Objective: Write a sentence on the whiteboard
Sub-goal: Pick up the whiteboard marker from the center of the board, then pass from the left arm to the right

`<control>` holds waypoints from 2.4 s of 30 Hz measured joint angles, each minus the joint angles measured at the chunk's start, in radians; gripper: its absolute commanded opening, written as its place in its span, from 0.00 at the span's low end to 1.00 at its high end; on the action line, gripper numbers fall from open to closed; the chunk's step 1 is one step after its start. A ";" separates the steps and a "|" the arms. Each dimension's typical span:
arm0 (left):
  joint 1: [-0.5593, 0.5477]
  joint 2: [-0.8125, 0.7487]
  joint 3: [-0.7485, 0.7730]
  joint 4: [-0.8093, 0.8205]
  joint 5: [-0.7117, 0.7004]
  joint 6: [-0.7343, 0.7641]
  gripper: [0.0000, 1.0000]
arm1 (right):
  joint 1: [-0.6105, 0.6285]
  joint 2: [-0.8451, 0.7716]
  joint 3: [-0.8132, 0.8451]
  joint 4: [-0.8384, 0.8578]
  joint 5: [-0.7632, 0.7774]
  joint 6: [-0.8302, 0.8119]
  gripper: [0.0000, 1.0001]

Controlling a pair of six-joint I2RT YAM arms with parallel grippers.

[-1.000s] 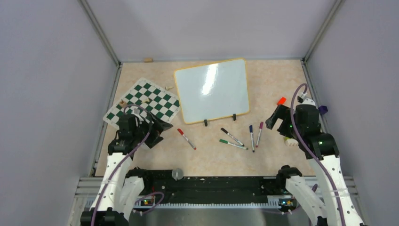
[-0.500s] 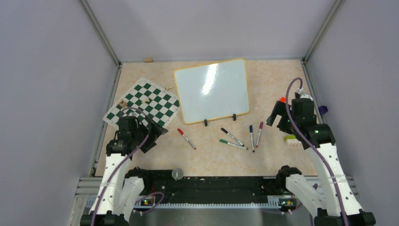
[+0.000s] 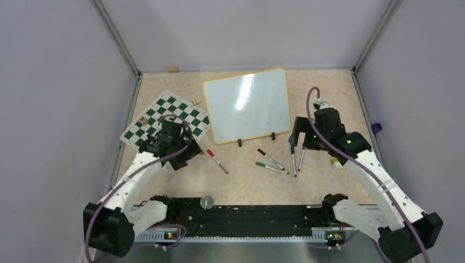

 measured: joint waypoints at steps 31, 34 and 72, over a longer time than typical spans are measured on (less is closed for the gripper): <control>-0.348 0.557 0.145 0.172 -0.381 -0.441 0.55 | 0.266 -0.012 0.059 0.077 0.187 0.029 0.99; -0.355 0.594 0.178 0.173 -0.385 -0.459 0.31 | 0.266 -0.017 0.059 0.070 0.188 0.024 0.99; -0.359 0.024 0.108 0.229 -0.180 -1.132 0.00 | 0.505 0.203 0.061 0.716 -0.058 0.162 0.70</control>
